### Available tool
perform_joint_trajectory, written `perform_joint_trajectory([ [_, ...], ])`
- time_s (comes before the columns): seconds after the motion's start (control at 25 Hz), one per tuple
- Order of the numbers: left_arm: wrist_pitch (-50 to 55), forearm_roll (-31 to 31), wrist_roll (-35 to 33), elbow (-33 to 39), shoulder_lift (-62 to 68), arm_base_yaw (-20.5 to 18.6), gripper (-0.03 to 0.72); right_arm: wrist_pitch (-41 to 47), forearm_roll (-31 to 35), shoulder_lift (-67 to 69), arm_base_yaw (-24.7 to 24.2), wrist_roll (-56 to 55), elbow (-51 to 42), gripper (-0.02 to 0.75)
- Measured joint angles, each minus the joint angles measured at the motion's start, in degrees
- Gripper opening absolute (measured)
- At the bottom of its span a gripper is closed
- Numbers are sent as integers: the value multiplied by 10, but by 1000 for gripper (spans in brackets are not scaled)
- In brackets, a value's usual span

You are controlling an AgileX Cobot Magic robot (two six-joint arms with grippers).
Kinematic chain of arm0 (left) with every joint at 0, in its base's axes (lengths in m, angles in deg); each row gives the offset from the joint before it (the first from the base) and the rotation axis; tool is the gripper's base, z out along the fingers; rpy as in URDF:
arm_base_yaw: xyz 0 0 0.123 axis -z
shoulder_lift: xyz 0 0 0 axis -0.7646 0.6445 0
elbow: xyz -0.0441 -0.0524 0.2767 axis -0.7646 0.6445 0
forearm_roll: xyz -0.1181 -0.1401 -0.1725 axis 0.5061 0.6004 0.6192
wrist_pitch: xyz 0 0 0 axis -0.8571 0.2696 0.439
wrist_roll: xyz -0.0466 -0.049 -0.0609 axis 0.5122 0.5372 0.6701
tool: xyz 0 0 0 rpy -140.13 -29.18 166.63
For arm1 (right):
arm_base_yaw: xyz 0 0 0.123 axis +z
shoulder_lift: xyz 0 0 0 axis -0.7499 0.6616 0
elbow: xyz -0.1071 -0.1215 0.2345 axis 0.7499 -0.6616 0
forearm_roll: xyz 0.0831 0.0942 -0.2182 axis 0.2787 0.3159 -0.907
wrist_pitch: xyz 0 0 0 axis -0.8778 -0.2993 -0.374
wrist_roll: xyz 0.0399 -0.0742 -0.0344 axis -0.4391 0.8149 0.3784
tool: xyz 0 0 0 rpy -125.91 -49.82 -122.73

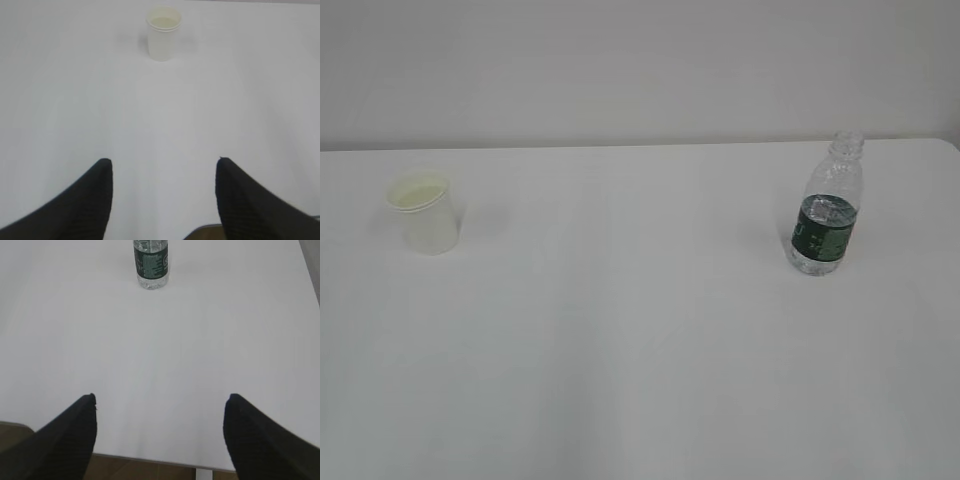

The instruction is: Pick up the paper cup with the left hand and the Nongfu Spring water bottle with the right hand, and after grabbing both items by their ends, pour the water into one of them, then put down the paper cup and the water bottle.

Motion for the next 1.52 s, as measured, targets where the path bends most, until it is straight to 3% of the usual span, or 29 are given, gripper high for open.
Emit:
perform_joint_trajectory([
  [1.52, 1, 12, -10, 0, -17, 0, 460, -1, 0, -49, 0, 3, 0, 589],
])
